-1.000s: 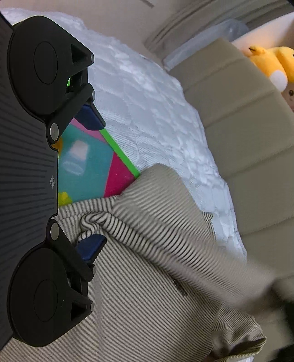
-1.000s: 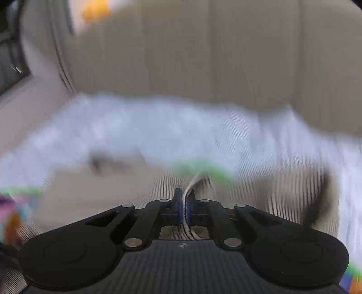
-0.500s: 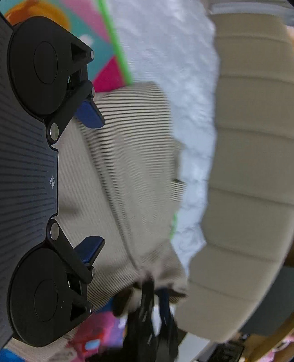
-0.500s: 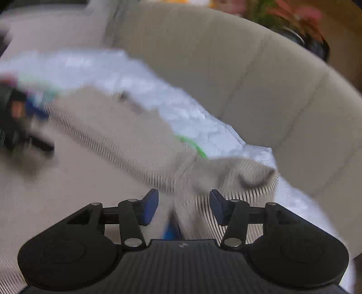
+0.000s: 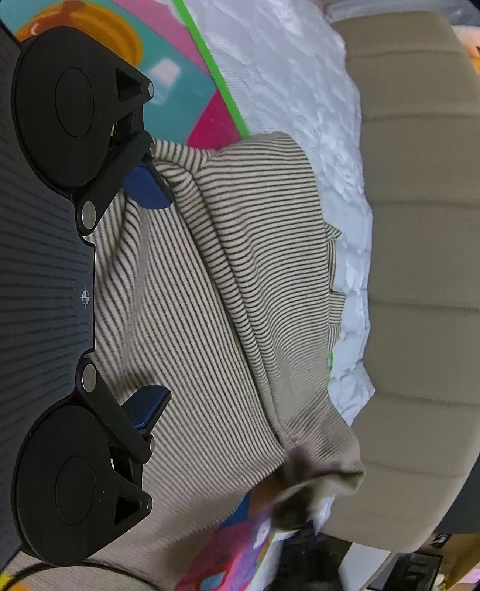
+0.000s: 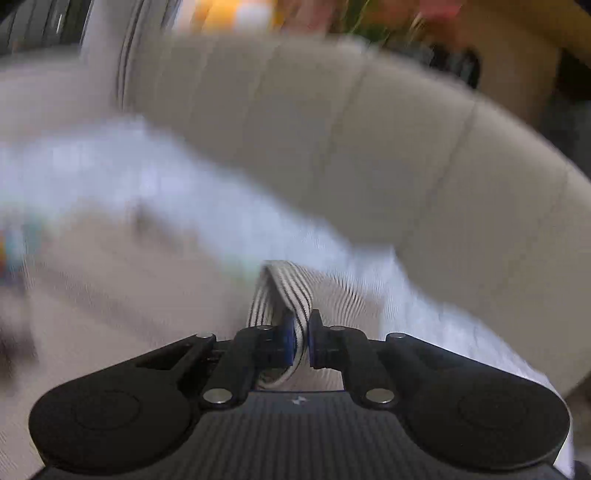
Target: Fold clothes
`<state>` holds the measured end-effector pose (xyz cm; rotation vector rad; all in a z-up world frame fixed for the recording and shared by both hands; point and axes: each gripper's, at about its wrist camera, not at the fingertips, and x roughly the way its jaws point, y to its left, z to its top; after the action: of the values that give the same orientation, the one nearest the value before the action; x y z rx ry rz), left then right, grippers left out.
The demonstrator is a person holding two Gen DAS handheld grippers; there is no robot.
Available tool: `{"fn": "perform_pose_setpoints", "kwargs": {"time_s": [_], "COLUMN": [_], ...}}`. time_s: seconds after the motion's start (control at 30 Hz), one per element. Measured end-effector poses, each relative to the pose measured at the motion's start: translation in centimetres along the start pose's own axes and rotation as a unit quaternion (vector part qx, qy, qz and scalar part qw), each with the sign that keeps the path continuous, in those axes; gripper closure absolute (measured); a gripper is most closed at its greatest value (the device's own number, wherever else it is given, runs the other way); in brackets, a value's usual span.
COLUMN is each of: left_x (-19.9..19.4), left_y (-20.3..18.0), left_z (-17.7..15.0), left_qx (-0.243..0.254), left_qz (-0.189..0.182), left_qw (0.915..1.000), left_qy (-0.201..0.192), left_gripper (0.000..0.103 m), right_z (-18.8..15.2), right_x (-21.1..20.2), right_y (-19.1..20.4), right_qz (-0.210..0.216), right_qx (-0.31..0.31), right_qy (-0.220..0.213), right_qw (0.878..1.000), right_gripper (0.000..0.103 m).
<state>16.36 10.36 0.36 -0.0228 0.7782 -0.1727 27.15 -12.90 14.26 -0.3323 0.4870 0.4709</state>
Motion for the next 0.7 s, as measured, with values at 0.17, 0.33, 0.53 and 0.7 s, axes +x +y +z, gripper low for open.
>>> {"fn": "perform_pose_setpoints", "kwargs": {"time_s": [0.17,0.33,0.53,0.7], "left_x": [-1.3,-2.9,-4.4,-5.1], "left_y": [1.3,3.7,6.1,8.4], "left_z": [0.2,-0.1,-0.5,-0.7], "left_qx": [-0.028,-0.073,-0.087,-0.123], "left_qz": [-0.018,-0.037,-0.026,-0.020], "left_qw": [0.9991,0.9961,0.9956,0.9920], "left_qy": [0.025,0.035,0.024,0.018], "left_gripper": [0.000,0.000,0.000,0.000], "right_z": [9.1,11.6,10.0,8.2], "right_x": [-1.9,-0.5,4.5,3.2], "right_y": [3.2,8.8,14.2,14.1], "right_qz": [0.104,0.190,0.199,0.185], "right_qx": [0.057,0.073,0.059,0.049], "right_qy": [-0.077,-0.063,-0.016,-0.033], "right_qw": [0.990,0.977,0.978,0.981], "right_gripper": [0.097,0.097,0.093,0.068]}}
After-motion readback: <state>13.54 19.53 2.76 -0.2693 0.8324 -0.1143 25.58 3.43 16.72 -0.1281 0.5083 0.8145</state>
